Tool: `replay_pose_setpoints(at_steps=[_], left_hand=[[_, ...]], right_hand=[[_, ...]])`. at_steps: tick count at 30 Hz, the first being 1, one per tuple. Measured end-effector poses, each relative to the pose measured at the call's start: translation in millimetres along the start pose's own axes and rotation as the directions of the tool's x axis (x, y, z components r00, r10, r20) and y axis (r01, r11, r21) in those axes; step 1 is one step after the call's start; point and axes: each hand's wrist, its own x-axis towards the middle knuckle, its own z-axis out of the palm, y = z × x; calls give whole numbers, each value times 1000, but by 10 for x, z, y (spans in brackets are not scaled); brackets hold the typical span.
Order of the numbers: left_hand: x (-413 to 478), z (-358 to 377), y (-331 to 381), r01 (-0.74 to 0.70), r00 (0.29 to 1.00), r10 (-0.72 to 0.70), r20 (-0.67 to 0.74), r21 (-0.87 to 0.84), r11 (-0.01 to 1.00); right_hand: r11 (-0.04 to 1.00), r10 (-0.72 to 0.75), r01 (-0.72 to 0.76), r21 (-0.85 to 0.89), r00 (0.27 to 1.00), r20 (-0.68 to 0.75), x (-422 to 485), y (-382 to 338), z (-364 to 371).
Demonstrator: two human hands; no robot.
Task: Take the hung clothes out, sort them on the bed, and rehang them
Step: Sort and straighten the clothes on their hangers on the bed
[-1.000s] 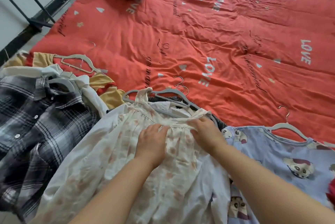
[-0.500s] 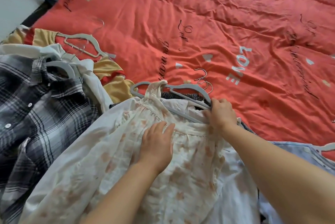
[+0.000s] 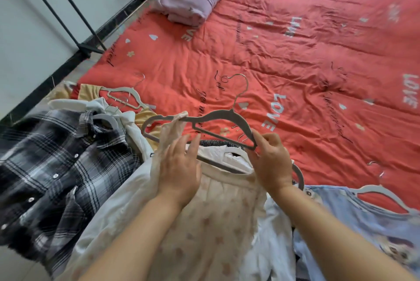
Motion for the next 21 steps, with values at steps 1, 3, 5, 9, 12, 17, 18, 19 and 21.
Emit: replay_pose_setpoints(at_steps=[1, 3, 5, 9, 12, 17, 18, 19, 21], left_hand=[[0, -163, 27, -14, 999, 14, -51, -1, 1000], [-23, -444, 60, -40, 992, 42, -117, 16, 999], [-79, -687, 92, -62, 989, 66, -133, 34, 997], [-279, -1101, 208, -106, 973, 111, -201, 35, 994], [-509, -1379, 302, -187, 944, 193, -266, 49, 981], [-1062, -1807, 362, -365, 858, 376, -351, 99, 926], [-1195, -1881, 369, -396, 838, 404, -367, 101, 913], [-1323, -1953, 379, -428, 819, 431, -377, 98, 898], [-1531, -2092, 423, -484, 781, 477, -404, 92, 870]], right_hand=[[1000, -16, 16, 12, 1000, -15, -41, -96, -132], [999, -37, 38, 24, 998, -46, -127, -288, -398], [998, -48, 51, 27, 995, -83, -234, -477, -663], [998, -56, 57, -4, 984, -170, -528, -819, -1175], [997, -68, 59, -46, 974, -215, -850, -1045, -1544], [990, -86, 45, -135, 944, -319, -1560, -1442, -2118], [990, -84, 39, -138, 939, -333, -1721, -1531, -2226], [989, -83, 36, -141, 936, -341, -1883, -1615, -2330], [987, -89, 35, -157, 930, -356, -2187, -1766, -2538]])
